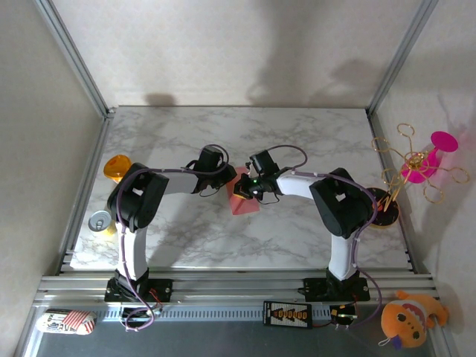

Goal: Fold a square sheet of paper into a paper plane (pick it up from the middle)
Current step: Fold the triangle a second time at the center of the table.

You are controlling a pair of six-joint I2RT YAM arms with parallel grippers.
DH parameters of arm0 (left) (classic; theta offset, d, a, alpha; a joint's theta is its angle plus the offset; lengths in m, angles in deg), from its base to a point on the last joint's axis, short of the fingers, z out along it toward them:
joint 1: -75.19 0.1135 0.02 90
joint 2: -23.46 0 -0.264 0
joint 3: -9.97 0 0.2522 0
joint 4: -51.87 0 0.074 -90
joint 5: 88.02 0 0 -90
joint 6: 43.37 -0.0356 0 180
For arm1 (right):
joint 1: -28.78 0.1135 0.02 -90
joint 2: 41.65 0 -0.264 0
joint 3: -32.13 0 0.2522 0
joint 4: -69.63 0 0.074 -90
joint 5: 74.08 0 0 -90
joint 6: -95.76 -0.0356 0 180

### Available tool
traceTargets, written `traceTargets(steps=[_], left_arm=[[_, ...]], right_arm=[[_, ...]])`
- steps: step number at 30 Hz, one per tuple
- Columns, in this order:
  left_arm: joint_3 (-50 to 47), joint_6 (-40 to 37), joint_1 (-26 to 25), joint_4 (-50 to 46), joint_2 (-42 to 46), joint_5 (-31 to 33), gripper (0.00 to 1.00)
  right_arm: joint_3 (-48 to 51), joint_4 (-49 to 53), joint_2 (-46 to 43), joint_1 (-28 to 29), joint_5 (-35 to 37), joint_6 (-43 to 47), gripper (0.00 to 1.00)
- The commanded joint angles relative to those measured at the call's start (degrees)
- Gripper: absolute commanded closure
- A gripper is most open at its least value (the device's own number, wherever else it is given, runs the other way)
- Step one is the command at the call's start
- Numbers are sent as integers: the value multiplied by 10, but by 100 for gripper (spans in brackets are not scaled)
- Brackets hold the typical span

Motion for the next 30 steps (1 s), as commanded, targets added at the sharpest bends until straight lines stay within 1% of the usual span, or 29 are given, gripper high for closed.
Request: traceTargets(steps=[1, 30], left_arm=[[-19, 2, 2, -21, -13, 1, 79], [-24, 6, 2, -14, -15, -4, 79]], right_arm=[[-11, 16, 9, 7, 23, -2, 100], [-12, 6, 22, 9, 22, -11, 100]])
